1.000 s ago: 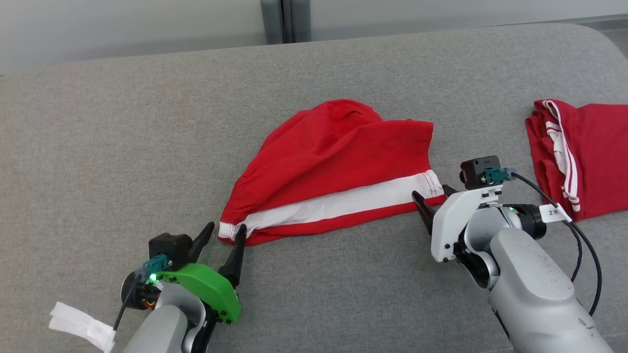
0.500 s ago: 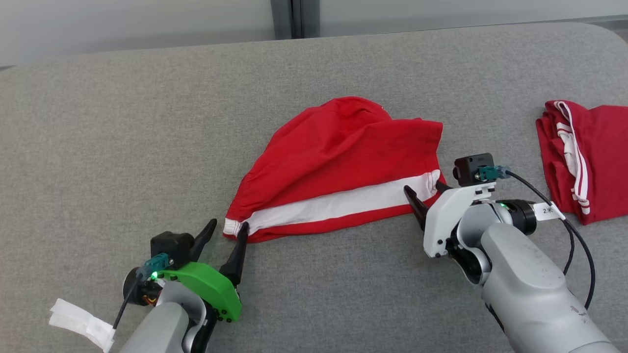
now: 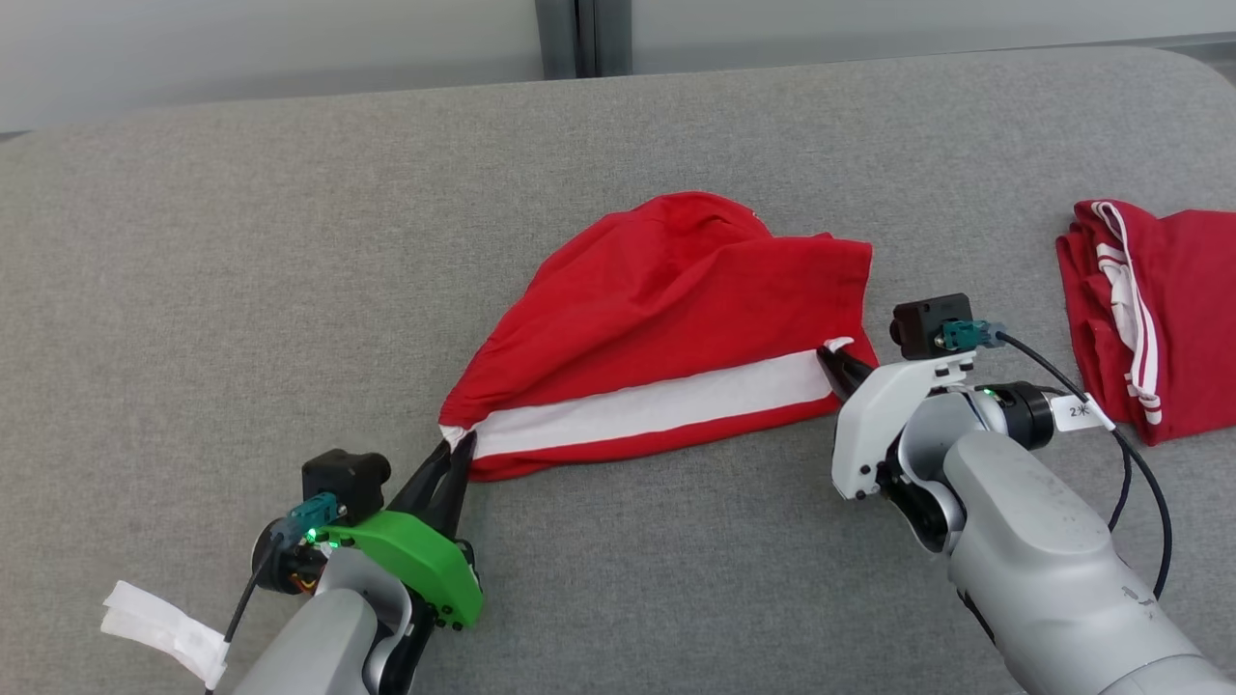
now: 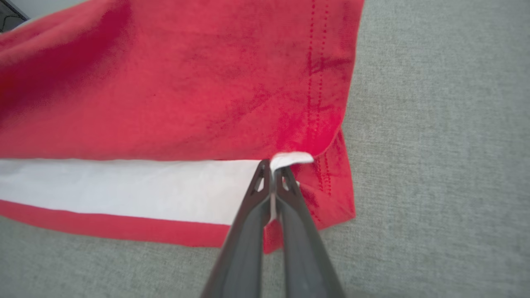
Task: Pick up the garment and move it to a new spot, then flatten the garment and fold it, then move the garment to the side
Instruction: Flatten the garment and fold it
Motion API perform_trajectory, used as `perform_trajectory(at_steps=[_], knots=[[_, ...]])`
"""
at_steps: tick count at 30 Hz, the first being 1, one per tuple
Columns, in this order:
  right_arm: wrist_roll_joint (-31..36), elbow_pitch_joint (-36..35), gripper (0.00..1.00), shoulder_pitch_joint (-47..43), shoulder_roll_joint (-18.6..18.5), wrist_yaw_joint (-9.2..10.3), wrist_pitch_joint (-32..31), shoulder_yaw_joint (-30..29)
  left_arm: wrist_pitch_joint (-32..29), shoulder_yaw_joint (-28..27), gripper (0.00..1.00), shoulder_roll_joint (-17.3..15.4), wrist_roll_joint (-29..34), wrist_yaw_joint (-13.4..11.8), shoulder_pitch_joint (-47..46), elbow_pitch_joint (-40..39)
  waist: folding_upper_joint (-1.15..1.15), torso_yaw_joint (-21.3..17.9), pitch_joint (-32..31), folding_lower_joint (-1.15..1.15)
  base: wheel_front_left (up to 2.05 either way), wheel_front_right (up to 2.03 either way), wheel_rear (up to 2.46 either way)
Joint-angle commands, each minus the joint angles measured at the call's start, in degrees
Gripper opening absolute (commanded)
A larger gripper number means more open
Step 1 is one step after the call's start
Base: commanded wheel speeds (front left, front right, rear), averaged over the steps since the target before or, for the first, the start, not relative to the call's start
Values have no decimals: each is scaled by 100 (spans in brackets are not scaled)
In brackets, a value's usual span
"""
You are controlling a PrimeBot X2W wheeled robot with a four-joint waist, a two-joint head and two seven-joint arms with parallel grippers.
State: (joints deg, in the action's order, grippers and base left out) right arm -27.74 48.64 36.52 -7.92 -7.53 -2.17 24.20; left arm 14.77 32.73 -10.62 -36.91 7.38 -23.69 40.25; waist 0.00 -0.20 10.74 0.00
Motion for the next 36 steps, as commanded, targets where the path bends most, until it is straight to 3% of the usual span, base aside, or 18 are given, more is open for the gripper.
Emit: perform_trajectory(at_steps=[1, 12, 19, 27, 32, 36], knots=[[-65, -6, 0, 32, -43, 9, 79, 32, 45, -27, 0, -60, -51, 17, -22, -55, 0, 3, -49, 0, 0, 0, 0], [-324, -1105, 0, -232, -539, 9, 657, -76, 41, -401, 0, -169, -399, 17, 257, -1488, 0, -36, -361, 0, 0, 0, 0], [-63, -2632, 0, -384, -897, 9, 599, -691, -133, -578, 0, -277, -654, 5, -57, -2463, 0, -187, -451, 0, 0, 0, 0], [366, -4562, 0, -129, -1035, 9, -32, -1444, -708, -805, 0, -353, -871, -147, -870, -3381, 0, -360, -238, 0, 0, 0, 0], [470, -4955, 0, 447, -1016, 8, -509, -1518, -898, -855, 0, -299, -883, -171, -1554, -3351, 0, -457, 262, 0, 0, 0, 0], [329, -4551, 0, 1211, -978, 9, -673, -1262, -835, -922, 0, -275, -853, -115, -2173, -2934, 0, -603, 831, 0, 0, 0, 0]])
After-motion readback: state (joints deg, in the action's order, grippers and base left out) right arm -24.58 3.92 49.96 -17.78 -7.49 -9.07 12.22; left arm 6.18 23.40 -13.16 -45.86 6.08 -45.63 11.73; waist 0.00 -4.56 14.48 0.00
